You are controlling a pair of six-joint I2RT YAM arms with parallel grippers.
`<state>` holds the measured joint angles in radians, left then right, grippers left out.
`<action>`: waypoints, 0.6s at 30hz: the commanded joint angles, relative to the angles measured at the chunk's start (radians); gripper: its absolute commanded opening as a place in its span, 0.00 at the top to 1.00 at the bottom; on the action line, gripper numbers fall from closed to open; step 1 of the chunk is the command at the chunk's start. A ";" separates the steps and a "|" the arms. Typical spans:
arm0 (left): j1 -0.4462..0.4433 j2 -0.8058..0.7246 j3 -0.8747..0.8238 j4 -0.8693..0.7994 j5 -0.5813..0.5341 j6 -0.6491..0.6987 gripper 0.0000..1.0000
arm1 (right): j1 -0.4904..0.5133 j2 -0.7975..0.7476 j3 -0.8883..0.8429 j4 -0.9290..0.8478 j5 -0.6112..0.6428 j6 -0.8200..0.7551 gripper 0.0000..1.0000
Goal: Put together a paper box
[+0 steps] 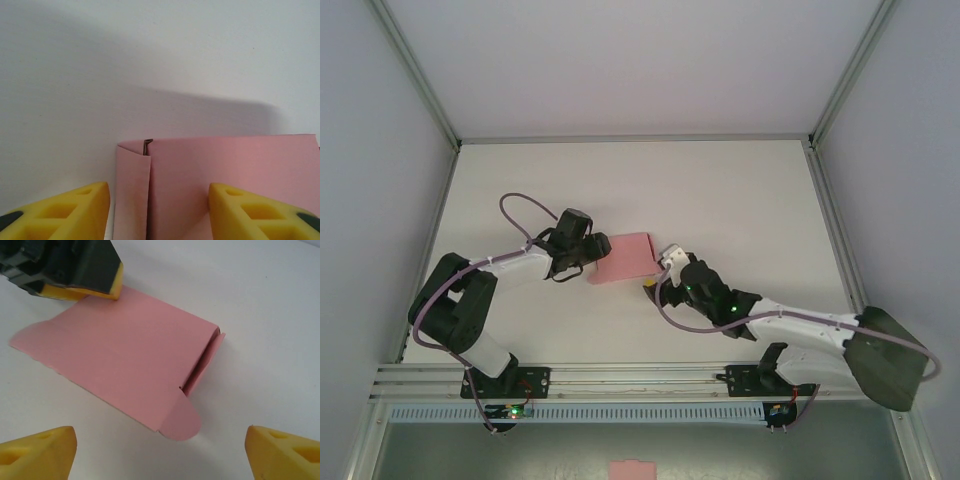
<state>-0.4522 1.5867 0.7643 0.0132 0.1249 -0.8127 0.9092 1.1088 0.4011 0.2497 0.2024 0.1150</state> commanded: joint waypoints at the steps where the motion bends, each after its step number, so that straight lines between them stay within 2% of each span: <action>1: -0.007 0.044 -0.071 -0.102 -0.044 0.030 0.47 | -0.056 -0.083 -0.009 -0.065 -0.059 0.074 0.10; 4: -0.006 0.047 -0.086 -0.074 -0.030 0.047 0.48 | -0.188 -0.036 0.070 -0.040 -0.218 0.180 0.12; 7: -0.007 0.053 -0.096 -0.051 -0.019 0.059 0.48 | -0.268 0.124 0.215 -0.097 -0.338 0.242 0.16; 11: -0.009 0.054 -0.120 -0.011 -0.013 0.071 0.49 | -0.307 0.341 0.390 -0.210 -0.432 0.221 0.29; 13: -0.007 0.050 -0.130 0.003 -0.016 0.073 0.49 | -0.327 0.414 0.422 -0.201 -0.481 0.254 0.37; 15: -0.007 0.051 -0.132 0.009 -0.016 0.073 0.49 | -0.330 0.470 0.435 -0.189 -0.490 0.266 0.42; 17: -0.007 0.056 -0.134 0.022 0.000 0.074 0.49 | -0.329 0.514 0.442 -0.172 -0.524 0.271 0.42; 18: -0.007 0.060 -0.132 0.028 0.004 0.073 0.49 | -0.329 0.538 0.451 -0.177 -0.532 0.276 0.47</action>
<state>-0.4522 1.5867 0.6846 0.1753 0.1440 -0.7784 0.5838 1.6016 0.8257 0.1081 -0.2443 0.3592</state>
